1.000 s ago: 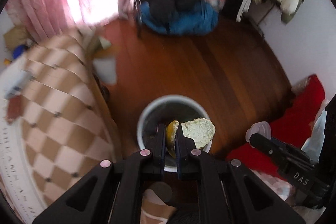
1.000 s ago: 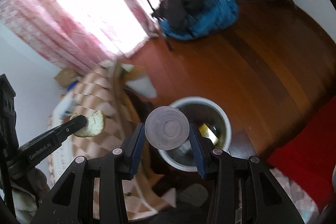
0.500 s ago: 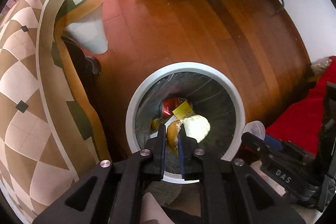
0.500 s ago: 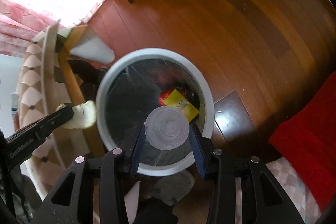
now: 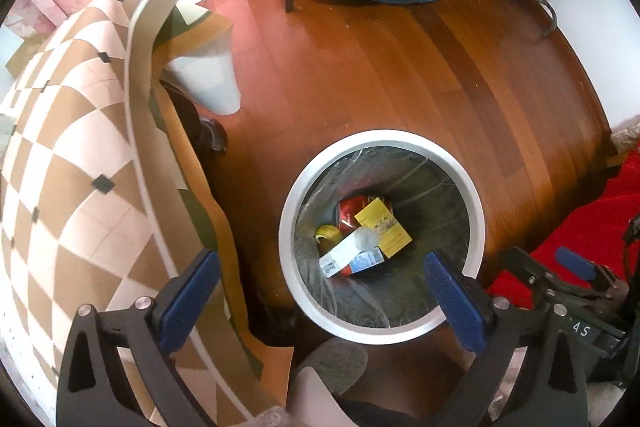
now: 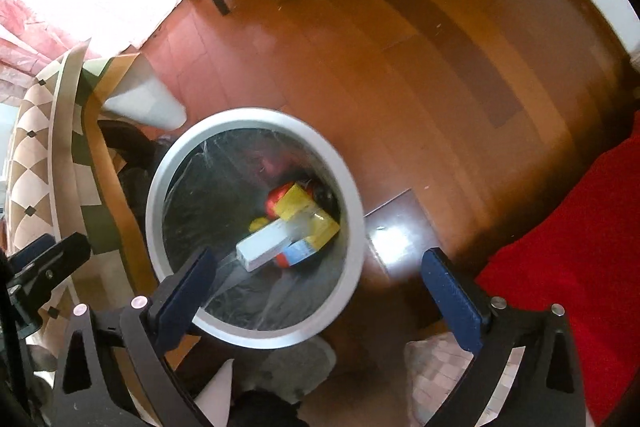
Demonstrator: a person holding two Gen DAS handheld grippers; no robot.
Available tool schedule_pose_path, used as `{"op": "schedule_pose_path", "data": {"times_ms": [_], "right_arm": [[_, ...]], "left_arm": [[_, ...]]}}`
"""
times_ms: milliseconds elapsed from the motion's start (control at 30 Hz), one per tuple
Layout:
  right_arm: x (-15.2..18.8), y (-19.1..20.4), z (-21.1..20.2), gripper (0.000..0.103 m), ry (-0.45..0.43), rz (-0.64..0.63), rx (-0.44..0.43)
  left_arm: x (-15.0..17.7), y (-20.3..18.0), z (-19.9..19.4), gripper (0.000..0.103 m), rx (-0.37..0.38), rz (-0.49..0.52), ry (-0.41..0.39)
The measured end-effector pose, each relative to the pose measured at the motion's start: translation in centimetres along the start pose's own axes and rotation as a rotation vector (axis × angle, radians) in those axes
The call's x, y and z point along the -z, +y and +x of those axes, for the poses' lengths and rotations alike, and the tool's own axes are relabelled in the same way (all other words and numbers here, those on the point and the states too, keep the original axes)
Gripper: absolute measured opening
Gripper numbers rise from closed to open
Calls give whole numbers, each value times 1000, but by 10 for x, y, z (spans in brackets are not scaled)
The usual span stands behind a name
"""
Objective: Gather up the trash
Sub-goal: 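Carry the bread and lid over the bin and open both grippers, then grasp the red wrapper with the left gripper while the right grasps the grey box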
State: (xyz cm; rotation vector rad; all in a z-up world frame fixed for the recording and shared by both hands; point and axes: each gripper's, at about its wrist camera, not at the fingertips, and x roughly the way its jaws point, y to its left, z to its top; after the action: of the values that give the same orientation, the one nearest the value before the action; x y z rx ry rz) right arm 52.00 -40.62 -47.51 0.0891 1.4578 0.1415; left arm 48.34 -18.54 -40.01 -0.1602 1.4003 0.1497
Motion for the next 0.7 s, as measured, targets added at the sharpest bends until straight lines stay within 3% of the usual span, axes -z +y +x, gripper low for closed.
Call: {"op": "schedule_pose_path", "data": {"times_ms": [300, 700], "right_arm": [[16, -3, -34, 103, -31, 4, 50], [40, 13, -113, 103, -107, -16, 20]], "left_arm": [[13, 0, -30, 103, -40, 18, -60], [29, 8, -101, 103, -38, 1, -172]]}}
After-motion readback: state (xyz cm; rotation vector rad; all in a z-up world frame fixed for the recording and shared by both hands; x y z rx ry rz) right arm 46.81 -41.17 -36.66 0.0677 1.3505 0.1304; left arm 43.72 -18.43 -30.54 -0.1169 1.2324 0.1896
